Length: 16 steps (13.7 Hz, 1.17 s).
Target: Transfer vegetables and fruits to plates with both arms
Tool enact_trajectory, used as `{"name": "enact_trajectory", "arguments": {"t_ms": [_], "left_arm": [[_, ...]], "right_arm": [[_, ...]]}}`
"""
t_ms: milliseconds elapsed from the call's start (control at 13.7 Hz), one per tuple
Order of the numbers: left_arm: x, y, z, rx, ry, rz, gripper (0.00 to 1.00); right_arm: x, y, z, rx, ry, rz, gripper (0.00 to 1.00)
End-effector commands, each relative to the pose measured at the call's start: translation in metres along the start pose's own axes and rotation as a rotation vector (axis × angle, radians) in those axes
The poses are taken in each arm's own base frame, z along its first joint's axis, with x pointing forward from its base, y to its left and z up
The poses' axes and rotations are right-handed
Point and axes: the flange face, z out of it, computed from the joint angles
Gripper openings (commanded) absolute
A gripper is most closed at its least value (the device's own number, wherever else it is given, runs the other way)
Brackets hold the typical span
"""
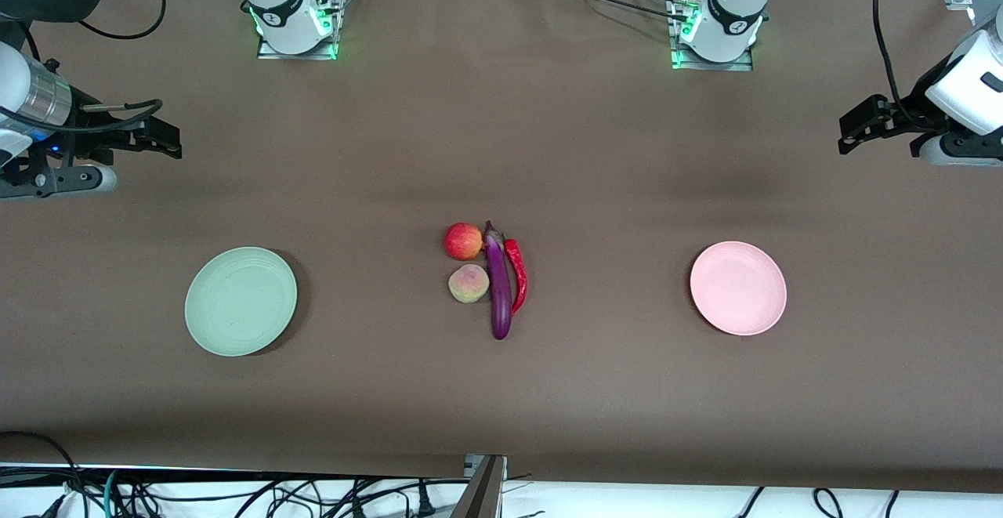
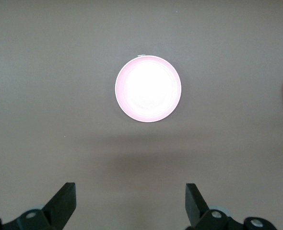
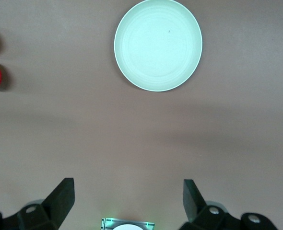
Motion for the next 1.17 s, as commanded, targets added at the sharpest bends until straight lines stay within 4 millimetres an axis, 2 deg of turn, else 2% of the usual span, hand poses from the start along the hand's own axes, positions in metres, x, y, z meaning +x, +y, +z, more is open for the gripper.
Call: {"name": "enact_trajectory", "arguments": {"t_ms": [0,291,510,656,1093], "left_arm": [[0.003,-0.005,-0.006,0.013,0.004,0.006,1.00],[0.003,-0.017,-0.008,0.003,0.006,-0.016,1.00],[0.003,-0.018,-0.008,0.005,0.008,-0.019,1.00],[0.003,-0.020,-0.018,0.004,0.028,-0.024,1.00],[0.006,-0.019,-0.012,0.013,0.015,-0.019,1.00]], "right_arm": [[0.000,0.003,-0.001,0.007,0.011,-0.008,1.00],[0.000,0.003,-0.001,0.007,0.011,-0.008,1.00],[0.000,0.003,-0.002,0.007,0.013,-0.008,1.00],[0.000,0.003,-0.001,0.007,0.011,-0.011,1.00],[0.001,0.005,-0.002,0.007,0.020,-0.008,1.00]]}}
